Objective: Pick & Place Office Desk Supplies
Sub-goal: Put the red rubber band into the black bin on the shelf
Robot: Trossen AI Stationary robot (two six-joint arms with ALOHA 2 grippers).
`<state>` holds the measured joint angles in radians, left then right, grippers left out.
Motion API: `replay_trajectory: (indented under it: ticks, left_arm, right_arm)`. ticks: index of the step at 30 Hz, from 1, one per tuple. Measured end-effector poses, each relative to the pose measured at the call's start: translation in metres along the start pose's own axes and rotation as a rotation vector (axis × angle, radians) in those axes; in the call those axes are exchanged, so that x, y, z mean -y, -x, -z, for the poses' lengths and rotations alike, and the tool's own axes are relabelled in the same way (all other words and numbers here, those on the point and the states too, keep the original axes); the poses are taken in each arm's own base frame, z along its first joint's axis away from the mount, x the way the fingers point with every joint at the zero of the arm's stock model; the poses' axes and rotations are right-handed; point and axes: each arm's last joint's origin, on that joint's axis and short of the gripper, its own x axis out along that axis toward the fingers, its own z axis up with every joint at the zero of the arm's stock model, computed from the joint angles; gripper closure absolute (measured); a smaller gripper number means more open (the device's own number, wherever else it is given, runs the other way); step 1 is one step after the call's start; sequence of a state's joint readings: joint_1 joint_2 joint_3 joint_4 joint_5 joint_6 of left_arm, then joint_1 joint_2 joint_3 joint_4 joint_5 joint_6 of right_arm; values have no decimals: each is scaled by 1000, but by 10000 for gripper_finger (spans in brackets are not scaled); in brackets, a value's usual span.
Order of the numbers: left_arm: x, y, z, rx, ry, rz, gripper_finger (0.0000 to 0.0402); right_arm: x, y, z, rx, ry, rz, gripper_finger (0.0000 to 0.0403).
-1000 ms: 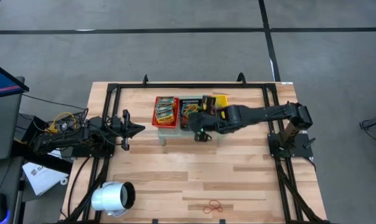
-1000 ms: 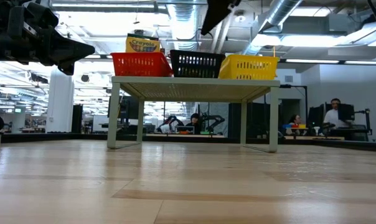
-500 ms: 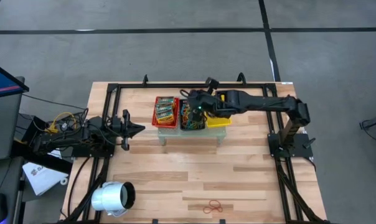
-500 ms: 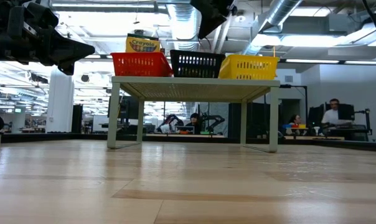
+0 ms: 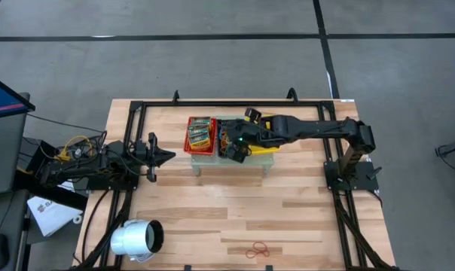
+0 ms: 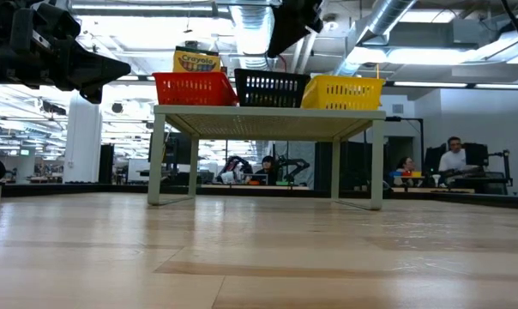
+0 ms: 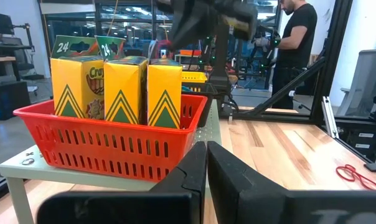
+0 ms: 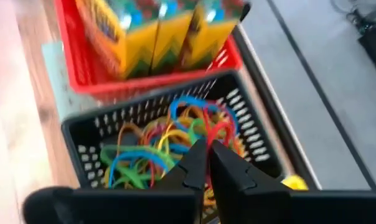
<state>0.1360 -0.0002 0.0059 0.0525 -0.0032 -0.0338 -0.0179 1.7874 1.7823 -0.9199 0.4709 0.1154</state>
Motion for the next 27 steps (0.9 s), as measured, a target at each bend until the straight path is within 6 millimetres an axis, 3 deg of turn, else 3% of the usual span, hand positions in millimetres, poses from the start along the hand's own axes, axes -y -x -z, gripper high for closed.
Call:
replay_trajectory:
  ticks: [6, 17, 23, 27]
  left_arm:
    - [0, 0, 0, 0, 0, 0, 394]
    - [0, 0, 0, 0, 0, 0, 394]
    - [0, 0, 0, 0, 0, 0, 394]
    - [0, 0, 0, 0, 0, 0, 394]
  right_arm:
    - [-5, -11, 12, -53, 8, -4, 341]
    - [-10, -1, 4, -1, 25, -67, 165]
    - [-27, 27, -1, -2, -32, -159, 148]
    - [-63, 49, 13, -89, -137, -321, 149]
